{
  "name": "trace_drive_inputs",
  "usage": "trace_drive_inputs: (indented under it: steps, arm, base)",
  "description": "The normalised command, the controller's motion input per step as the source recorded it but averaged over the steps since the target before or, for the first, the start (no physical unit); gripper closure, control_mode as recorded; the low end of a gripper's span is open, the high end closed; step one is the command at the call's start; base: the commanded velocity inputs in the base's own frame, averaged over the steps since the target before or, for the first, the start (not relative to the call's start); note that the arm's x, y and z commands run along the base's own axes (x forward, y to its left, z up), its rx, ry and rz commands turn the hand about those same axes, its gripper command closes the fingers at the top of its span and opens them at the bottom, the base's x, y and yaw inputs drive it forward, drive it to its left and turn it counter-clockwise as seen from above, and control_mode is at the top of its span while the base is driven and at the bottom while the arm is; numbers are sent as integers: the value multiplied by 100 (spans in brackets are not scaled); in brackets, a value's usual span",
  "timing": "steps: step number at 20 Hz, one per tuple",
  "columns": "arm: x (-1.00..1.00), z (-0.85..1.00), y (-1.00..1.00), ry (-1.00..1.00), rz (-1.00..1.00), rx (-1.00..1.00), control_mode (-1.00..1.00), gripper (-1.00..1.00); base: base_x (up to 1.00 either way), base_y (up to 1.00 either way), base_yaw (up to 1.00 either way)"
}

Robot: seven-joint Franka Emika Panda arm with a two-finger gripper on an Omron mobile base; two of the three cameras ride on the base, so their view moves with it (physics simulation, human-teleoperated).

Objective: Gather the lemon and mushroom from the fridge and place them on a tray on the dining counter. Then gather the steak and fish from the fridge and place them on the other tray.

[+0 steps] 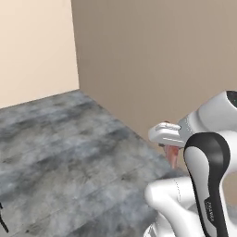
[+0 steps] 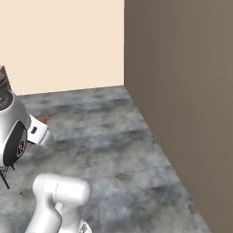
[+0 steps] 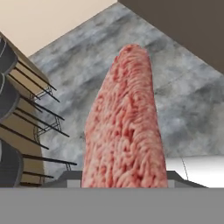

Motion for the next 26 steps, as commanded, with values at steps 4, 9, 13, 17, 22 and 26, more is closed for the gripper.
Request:
trace_drive_inputs:
  steps: [4, 9, 13, 17, 22, 26]
  arm:
    - [0, 0, 0, 0, 0, 0, 100, 100]
    - [0, 0, 0, 0, 0, 0, 100, 100]
    - [0, 0, 0, 0, 0, 0, 100, 100]
    - [0, 0, 0, 0, 0, 0, 100, 100]
    - [0, 0, 0, 0, 0, 0, 100, 100]
    - [0, 0, 0, 0, 0, 0, 100, 100]
  base:
    - [90, 0, 40]
    - [91, 0, 39]
    - [94, 0, 38]
    - [95, 0, 37]
    - [95, 0, 34]
    - [96, 0, 33]
